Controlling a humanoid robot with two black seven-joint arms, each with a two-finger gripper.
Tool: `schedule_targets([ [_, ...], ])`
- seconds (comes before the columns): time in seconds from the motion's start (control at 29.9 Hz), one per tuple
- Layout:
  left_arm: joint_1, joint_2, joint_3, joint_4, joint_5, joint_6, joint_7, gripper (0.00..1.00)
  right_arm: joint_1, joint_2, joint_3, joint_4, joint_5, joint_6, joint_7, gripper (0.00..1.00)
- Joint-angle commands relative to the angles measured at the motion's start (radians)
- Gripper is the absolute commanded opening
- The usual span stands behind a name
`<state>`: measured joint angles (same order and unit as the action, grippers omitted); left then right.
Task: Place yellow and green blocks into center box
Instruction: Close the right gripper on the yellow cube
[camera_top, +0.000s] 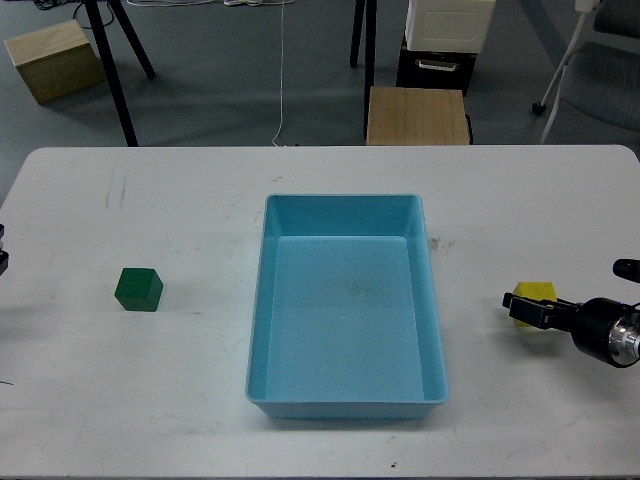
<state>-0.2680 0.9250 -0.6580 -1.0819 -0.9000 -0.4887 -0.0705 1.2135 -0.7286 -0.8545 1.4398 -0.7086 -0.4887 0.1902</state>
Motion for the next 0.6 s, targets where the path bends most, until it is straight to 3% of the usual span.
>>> schedule_targets([
  [0.0, 0.001, 0.000, 0.000, 0.002, 0.001, 0.000, 0.000, 1.00, 0.000, 0.000, -0.001, -0.001, 0.001, 0.000, 0.000, 0.83],
  [0.07, 0.001, 0.000, 0.000, 0.002, 0.001, 0.000, 0.000, 1.00, -0.005, 0.000, -0.003, -0.001, 0.001, 0.000, 0.000, 0.73],
  [0.17, 0.001, 0.000, 0.000, 0.002, 0.001, 0.000, 0.000, 1.00, -0.017, 0.000, -0.001, 0.001, 0.001, 0.000, 0.002, 0.71],
  [0.4, 0.001, 0.000, 0.000, 0.002, 0.001, 0.000, 0.000, 1.00, -0.015, -0.002, -0.001, 0.002, 0.001, 0.000, 0.003, 0.48],
  [0.57, 0.001, 0.000, 0.000, 0.002, 0.001, 0.000, 0.000, 1.00, -0.014, -0.005, -0.001, 0.007, 0.001, 0.000, 0.014, 0.40],
])
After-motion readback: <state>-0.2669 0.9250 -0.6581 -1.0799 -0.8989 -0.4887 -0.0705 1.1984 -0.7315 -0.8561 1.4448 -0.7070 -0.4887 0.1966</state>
